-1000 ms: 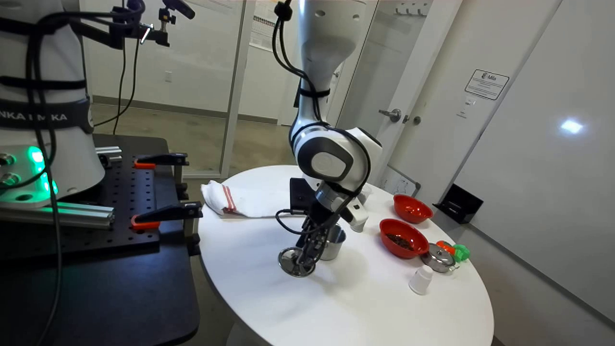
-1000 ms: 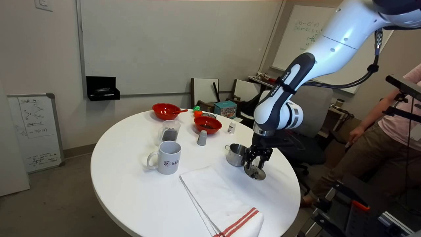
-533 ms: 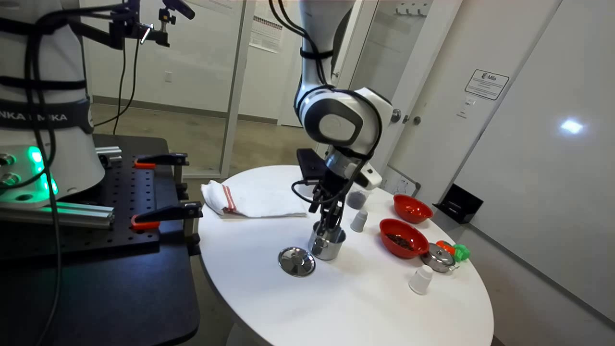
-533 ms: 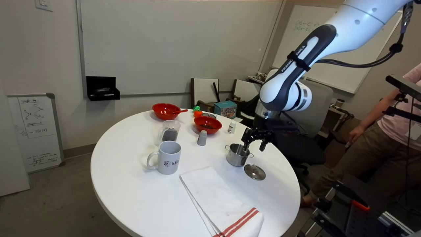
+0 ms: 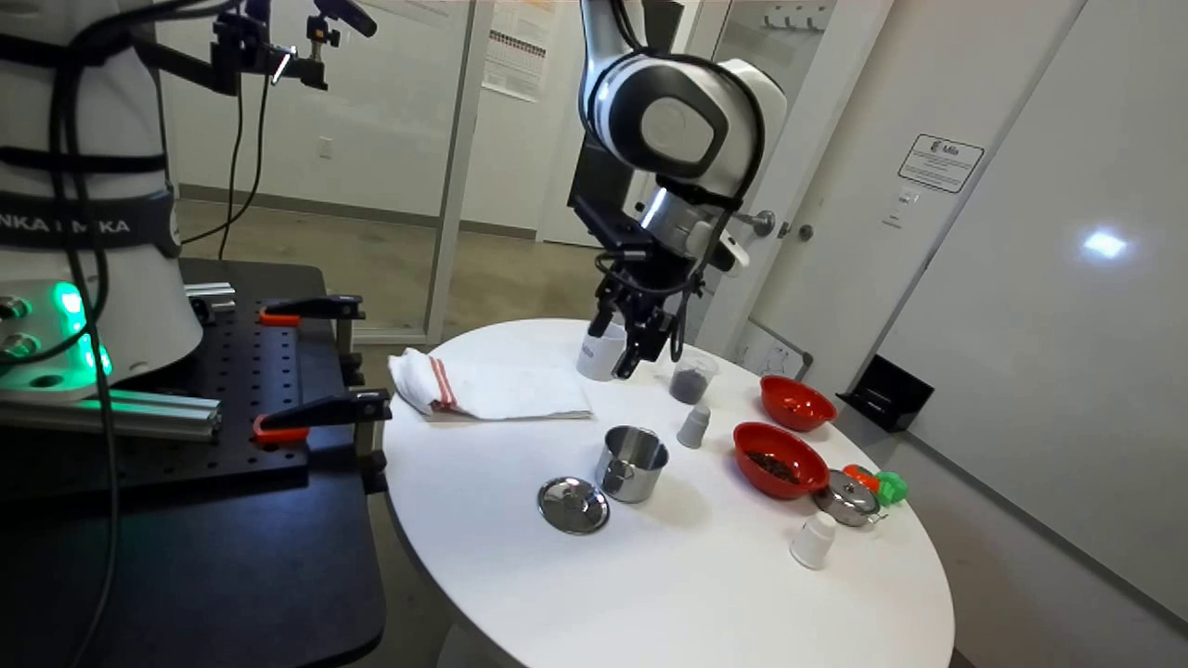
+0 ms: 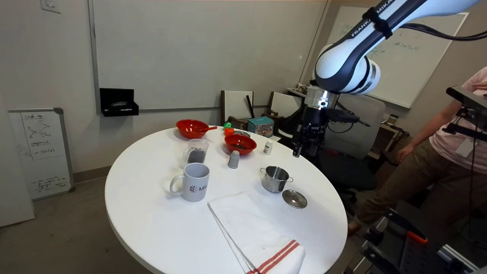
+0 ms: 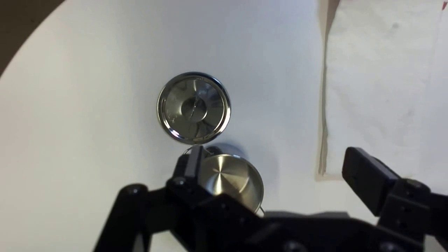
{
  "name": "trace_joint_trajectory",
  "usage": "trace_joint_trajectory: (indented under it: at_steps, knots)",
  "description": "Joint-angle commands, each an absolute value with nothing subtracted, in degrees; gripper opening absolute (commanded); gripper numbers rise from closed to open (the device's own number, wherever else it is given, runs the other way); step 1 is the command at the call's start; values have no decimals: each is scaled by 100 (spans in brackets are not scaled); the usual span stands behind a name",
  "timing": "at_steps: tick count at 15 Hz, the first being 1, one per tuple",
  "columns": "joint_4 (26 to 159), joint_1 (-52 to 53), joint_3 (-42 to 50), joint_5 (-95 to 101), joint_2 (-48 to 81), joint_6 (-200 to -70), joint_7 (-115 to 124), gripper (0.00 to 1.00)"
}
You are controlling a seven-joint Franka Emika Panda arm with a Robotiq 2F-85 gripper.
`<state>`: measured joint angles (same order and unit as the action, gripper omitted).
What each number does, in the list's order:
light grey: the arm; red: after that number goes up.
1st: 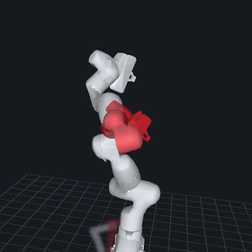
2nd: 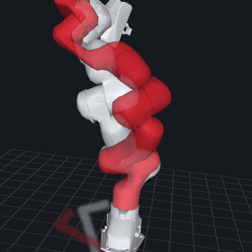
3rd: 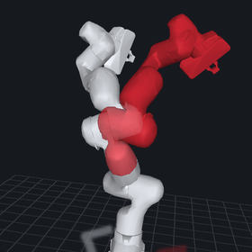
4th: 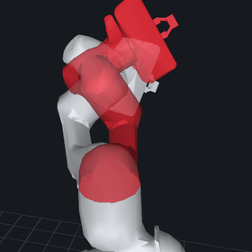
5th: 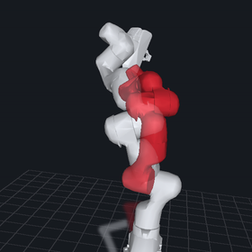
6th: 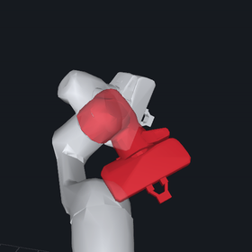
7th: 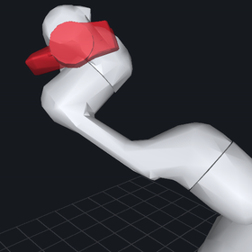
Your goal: Put the pot on the right side of the table and open it
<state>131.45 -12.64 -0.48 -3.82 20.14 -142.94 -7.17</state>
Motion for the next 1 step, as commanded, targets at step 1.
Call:
trace_joint_trajectory:
  at_steps: [1]
  knots:
    - [13177, -1108, 97, -456, 1937, -14244, -770, 100]
